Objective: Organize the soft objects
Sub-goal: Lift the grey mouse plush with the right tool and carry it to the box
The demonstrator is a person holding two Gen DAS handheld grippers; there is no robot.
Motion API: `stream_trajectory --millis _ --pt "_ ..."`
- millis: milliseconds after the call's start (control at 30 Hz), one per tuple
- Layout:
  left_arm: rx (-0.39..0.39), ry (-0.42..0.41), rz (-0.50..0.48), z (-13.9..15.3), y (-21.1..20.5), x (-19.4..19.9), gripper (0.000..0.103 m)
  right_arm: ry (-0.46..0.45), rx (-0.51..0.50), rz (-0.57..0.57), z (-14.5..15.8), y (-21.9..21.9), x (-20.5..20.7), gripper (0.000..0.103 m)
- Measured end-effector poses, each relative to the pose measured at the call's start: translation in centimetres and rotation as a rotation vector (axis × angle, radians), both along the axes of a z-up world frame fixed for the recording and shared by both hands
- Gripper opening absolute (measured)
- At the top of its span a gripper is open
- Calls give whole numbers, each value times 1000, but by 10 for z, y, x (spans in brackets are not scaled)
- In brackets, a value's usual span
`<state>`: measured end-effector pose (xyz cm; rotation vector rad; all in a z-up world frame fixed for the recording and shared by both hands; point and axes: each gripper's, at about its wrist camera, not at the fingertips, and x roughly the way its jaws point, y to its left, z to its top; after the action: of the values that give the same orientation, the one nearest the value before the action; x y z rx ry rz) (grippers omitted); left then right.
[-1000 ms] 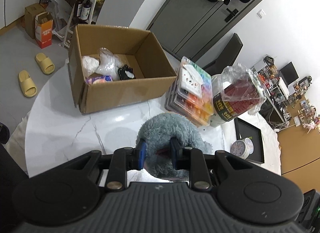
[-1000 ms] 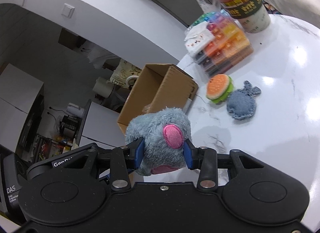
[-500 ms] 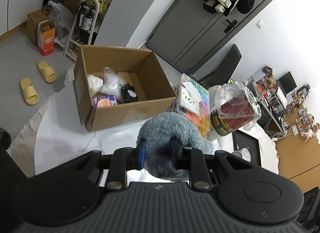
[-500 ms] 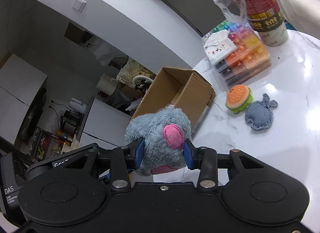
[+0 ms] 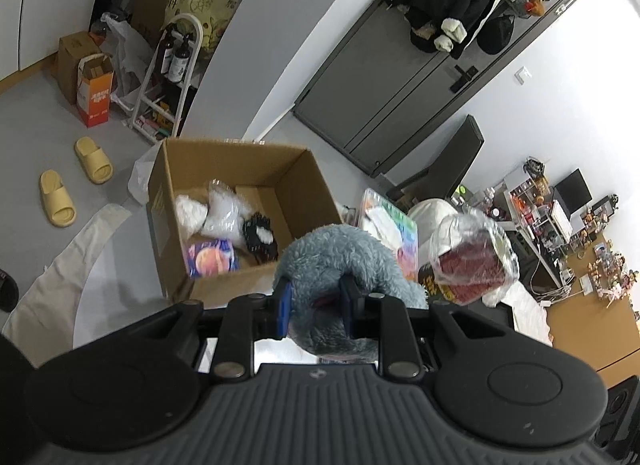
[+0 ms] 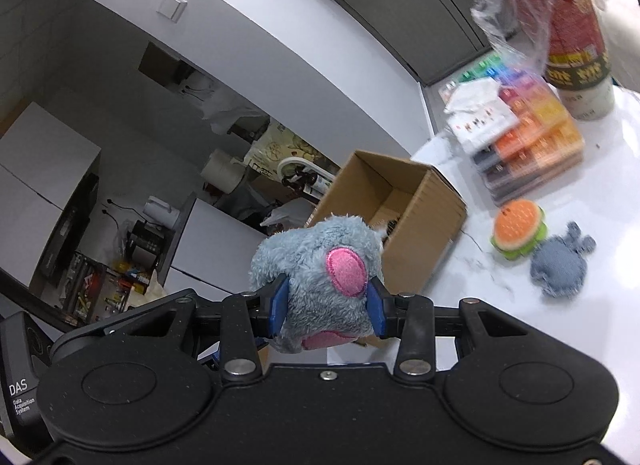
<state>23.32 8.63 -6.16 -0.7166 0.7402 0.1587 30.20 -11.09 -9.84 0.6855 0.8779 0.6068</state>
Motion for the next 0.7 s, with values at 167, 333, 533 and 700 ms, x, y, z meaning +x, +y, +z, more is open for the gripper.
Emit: stream_trajectory --millis 167,333,533,700 --pt "2 -6 11 4 9 13 24 8 13 -4 4 10 17 40" --pt "1 -9 17 5 16 28 24 5 1 -15 10 19 34 40" --pt "-14 -1 18 4 26 49 23 19 7 -17 8 27 57 40" --pt "-12 -2 3 -1 31 70 23 19 -8 -30 6 35 75 40"
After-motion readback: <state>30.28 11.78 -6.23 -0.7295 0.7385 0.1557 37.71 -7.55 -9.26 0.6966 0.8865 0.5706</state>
